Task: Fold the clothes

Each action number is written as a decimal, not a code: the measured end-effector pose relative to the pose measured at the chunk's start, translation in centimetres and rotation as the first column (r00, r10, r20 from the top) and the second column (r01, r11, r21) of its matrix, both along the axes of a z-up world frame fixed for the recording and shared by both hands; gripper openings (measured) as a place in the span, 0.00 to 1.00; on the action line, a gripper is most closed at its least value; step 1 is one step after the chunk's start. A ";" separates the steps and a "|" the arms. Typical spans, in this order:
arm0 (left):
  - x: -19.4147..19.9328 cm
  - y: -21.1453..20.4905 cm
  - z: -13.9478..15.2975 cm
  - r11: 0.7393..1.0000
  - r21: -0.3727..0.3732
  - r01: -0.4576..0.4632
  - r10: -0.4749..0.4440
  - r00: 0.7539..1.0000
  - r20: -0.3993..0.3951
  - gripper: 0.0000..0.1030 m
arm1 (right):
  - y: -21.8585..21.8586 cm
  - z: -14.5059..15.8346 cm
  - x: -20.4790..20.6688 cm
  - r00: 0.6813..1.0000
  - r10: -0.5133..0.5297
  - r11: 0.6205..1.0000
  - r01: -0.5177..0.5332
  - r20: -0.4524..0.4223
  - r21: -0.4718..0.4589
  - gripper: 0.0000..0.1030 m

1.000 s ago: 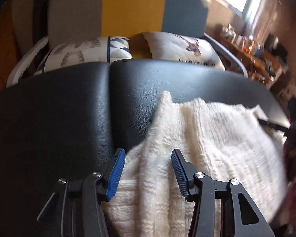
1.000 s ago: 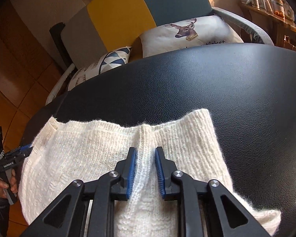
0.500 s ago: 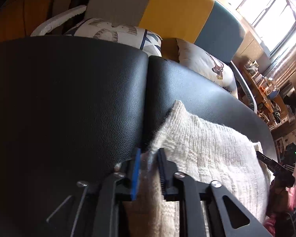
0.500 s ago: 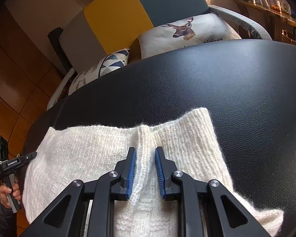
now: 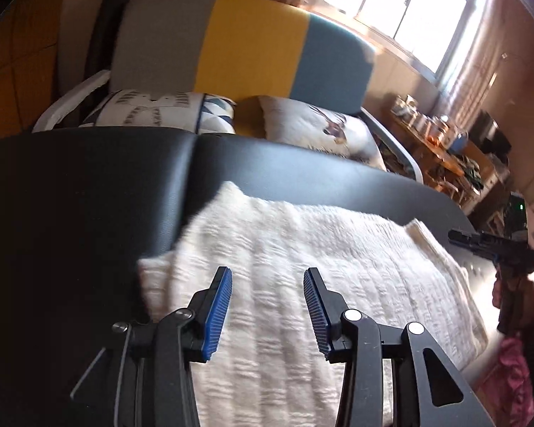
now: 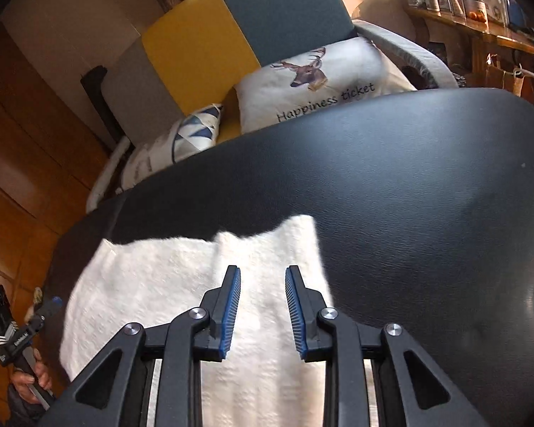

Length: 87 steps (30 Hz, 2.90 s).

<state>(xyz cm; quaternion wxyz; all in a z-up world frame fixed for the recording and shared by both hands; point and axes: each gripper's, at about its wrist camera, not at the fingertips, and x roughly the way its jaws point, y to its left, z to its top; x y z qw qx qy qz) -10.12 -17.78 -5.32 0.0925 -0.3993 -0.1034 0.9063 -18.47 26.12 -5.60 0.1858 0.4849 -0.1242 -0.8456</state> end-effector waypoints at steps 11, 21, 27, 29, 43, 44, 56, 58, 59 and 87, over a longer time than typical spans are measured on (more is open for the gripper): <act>-0.9 3.4 -3.8 0.991 -0.130 0.044 -0.033 0.996 0.084 0.47 | -4.8 -2.3 -0.9 0.986 0.168 0.884 -0.151 0.002 0.443 0.13; 0.2 2.7 -2.4 0.999 -0.051 -0.005 0.007 0.999 0.045 0.50 | 0.7 -3.2 -1.7 0.999 0.020 0.947 -0.030 0.033 0.320 0.28; 0.7 2.7 -0.9 1.000 -0.014 -0.027 0.028 0.999 0.021 0.50 | 5.7 0.2 2.5 0.998 0.054 0.997 -0.052 0.025 -0.060 0.29; 1.1 3.4 0.3 1.000 0.023 0.010 -0.010 1.000 -0.004 0.51 | 6.9 0.7 5.5 0.991 0.128 0.981 -0.123 0.027 -0.152 0.30; -2.7 24.1 1.6 0.871 -0.055 0.488 -0.487 0.873 0.033 0.54 | 8.4 -3.9 14.1 0.937 0.345 0.880 -0.307 0.044 -0.361 0.38; -3.1 25.0 1.4 0.863 -0.059 0.501 -0.499 0.865 0.044 0.54 | 8.0 -4.2 13.6 0.928 0.370 0.865 -0.325 0.048 -0.382 0.38; -5.9 27.1 -5.1 0.903 -0.057 0.426 -0.404 0.886 0.228 0.65 | 2.9 -5.1 15.2 0.700 0.697 0.703 -0.624 0.156 -0.343 0.37; -5.8 27.1 -5.1 0.905 -0.060 0.420 -0.398 0.889 0.225 0.65 | 3.3 -5.0 15.5 0.712 0.686 0.712 -0.616 0.149 -0.337 0.37; -5.7 27.1 -5.1 0.905 -0.064 0.422 -0.399 0.889 0.224 0.65 | 3.3 -4.9 15.7 0.717 0.681 0.717 -0.614 0.147 -0.330 0.37; -10.2 28.7 -0.7 0.885 -0.093 0.456 -0.440 0.885 0.154 0.66 | 5.0 2.0 16.1 0.927 0.372 0.926 -0.374 -0.042 -0.056 0.41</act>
